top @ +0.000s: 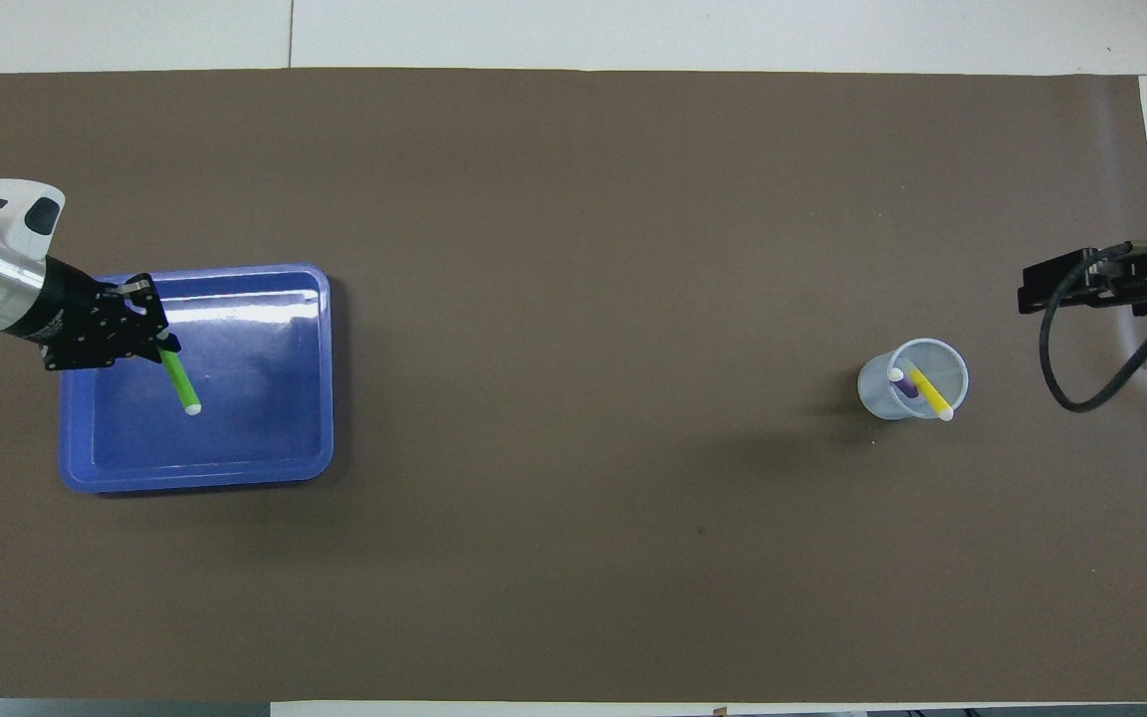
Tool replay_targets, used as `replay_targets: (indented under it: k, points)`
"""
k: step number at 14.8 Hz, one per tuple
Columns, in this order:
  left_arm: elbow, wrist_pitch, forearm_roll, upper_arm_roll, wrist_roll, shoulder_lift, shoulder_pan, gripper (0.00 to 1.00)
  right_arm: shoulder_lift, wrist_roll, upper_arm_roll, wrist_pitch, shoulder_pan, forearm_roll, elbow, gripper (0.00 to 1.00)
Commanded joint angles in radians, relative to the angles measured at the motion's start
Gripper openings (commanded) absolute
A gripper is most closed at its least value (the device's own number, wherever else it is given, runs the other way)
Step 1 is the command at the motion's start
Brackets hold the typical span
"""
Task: Transfer and insert pens with both arms
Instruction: 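Lift the green pen with the left gripper while the right gripper approaches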
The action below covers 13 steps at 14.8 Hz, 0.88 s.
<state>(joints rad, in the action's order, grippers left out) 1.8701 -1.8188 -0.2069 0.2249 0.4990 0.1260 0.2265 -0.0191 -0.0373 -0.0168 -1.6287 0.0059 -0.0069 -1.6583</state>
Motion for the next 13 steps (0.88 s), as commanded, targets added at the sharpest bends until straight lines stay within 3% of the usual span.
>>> replay_targets:
  k: [1,5,8,13]
  points:
    - [0.007,0.045,-0.122,-0.009,0.266,-0.084,-0.059,0.0,-0.019,-0.022,0.011,0.009,-0.007,-0.021,-0.014,1.0]
    - [0.011,0.033,-0.271,-0.009,0.721,-0.189,-0.163,0.0,-0.025,-0.03,0.05,0.001,-0.009,0.002,-0.011,1.0]
    - [0.014,0.009,-0.417,0.002,0.942,-0.235,-0.188,0.0,-0.027,-0.119,0.099,-0.013,-0.009,0.135,-0.009,1.0]
    - [0.088,-0.036,-0.681,0.01,1.012,-0.293,-0.234,0.0,-0.021,-0.226,0.181,-0.147,-0.006,0.411,-0.012,1.0]
